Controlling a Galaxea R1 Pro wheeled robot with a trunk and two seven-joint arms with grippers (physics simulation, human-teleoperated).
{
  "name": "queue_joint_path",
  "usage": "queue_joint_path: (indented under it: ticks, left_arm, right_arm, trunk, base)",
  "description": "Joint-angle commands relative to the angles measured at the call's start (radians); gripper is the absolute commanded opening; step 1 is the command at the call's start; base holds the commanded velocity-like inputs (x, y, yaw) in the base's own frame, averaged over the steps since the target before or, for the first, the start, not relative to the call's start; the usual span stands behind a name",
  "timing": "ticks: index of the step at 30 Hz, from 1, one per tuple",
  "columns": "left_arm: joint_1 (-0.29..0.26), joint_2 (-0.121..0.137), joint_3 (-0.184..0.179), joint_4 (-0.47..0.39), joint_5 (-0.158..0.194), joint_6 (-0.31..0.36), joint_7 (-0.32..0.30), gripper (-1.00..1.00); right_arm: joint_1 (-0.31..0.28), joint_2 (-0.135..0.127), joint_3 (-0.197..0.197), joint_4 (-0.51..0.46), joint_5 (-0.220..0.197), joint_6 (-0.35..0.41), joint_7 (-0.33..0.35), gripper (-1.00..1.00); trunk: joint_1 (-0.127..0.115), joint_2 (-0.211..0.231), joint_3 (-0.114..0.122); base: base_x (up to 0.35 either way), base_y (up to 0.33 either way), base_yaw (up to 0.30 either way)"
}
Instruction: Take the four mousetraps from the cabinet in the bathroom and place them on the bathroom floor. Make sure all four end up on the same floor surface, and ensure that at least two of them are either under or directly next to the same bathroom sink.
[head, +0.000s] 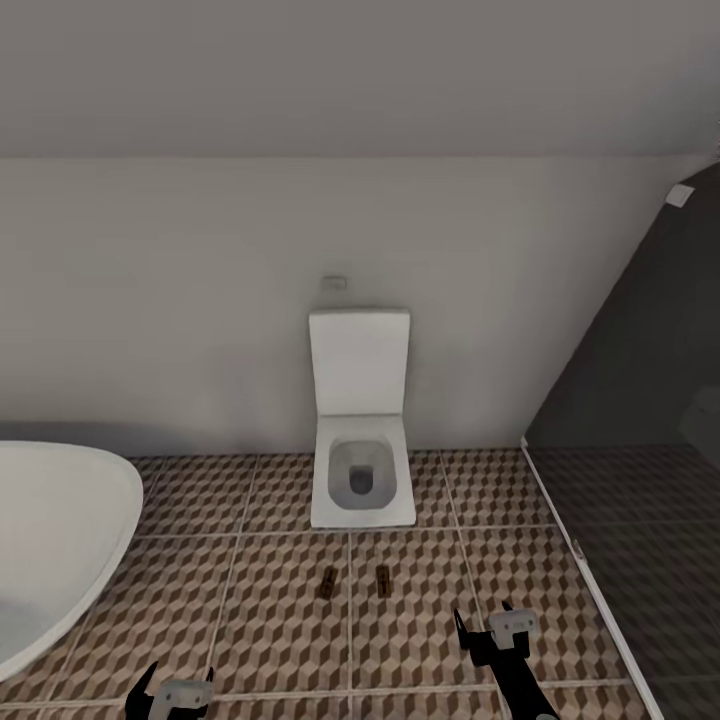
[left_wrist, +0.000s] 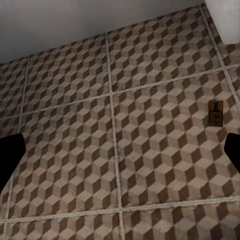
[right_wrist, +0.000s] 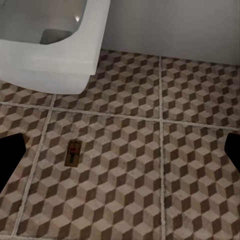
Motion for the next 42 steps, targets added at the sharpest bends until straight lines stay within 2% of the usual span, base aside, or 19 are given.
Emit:
queue_joint_path:
  ticks: [1,42]
  left_arm:
    - [-0.001,-0.001,-0.008,0.002,0.001,-0.003,0.006,1.0]
    - [-0.001,-0.002,-0.008,0.002,0.001,-0.001,0.006,1.0]
  right_arm:
    - [-0.001,0.0,0.009,0.001,-0.006,-0.003,-0.004,1.0]
    - [-0.001,0.002,0.009,0.001,-0.006,-0.002,-0.004,1.0]
  trunk:
    - [0.001,-0.002,0.0]
    - [0.001,-0.002,0.067]
  base:
    - [0.0,0.0,0.0]
    - [0.0,0.0,0.0]
